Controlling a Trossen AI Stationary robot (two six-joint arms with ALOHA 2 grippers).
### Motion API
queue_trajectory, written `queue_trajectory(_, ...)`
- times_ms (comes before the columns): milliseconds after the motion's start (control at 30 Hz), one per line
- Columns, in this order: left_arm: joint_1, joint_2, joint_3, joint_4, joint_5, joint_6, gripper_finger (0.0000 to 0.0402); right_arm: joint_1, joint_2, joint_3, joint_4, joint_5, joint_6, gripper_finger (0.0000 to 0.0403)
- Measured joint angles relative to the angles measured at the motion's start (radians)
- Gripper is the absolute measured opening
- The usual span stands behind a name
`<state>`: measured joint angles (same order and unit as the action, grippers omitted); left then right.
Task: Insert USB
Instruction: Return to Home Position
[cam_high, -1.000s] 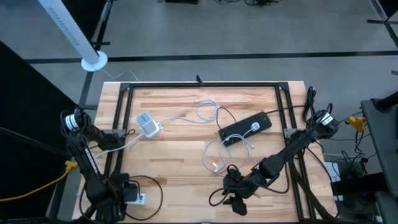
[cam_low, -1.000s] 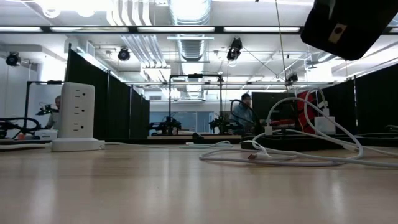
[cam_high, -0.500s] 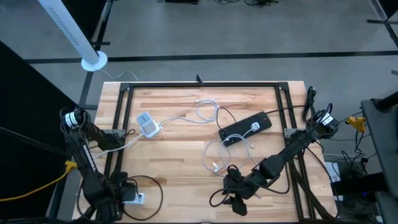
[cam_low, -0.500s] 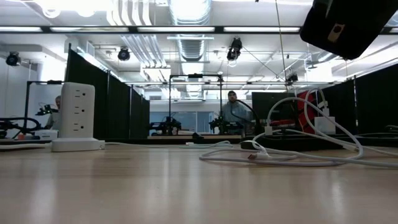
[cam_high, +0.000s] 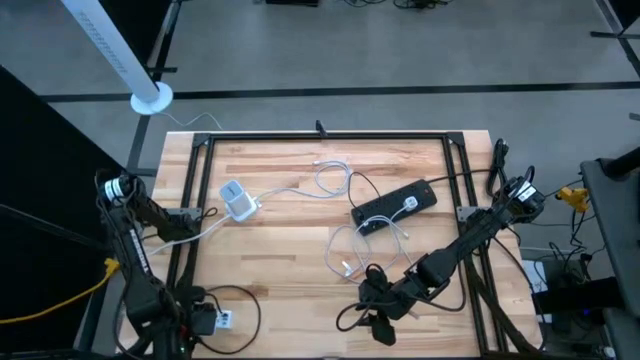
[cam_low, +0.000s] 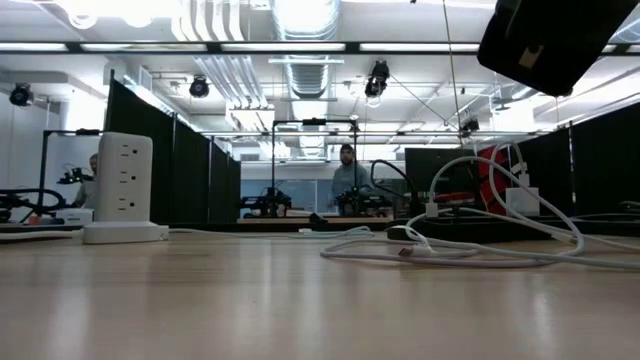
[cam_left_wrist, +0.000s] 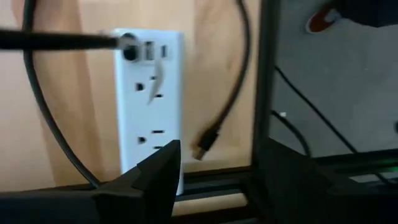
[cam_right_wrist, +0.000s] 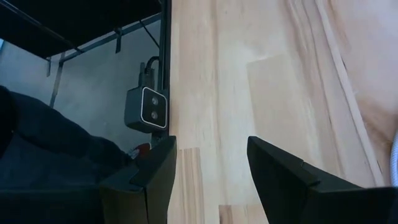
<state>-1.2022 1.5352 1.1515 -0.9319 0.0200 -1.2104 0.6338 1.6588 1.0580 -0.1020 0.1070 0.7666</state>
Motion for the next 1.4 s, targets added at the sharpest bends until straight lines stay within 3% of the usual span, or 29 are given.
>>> queue_trajectory(467, 0.000, -0.001, 0.013, 0.234, 0.181, -0.018, 0.0168, 0.000, 0.000, 0.000, 0.000, -0.001, 0.008, 0.0181)
queue_trajectory(767, 0.000, -0.001, 0.013, 0.277, 0.186, -0.056, 0.0154, -0.001, 0.000, 0.000, 0.000, -0.003, 0.024, 0.0181)
queue_trajectory(1400, 0.049, -0.037, 0.013, 0.607, 0.186, -0.111, 0.0120, -0.002, 0.000, 0.000, 0.002, -0.009, 0.048, 0.0181)
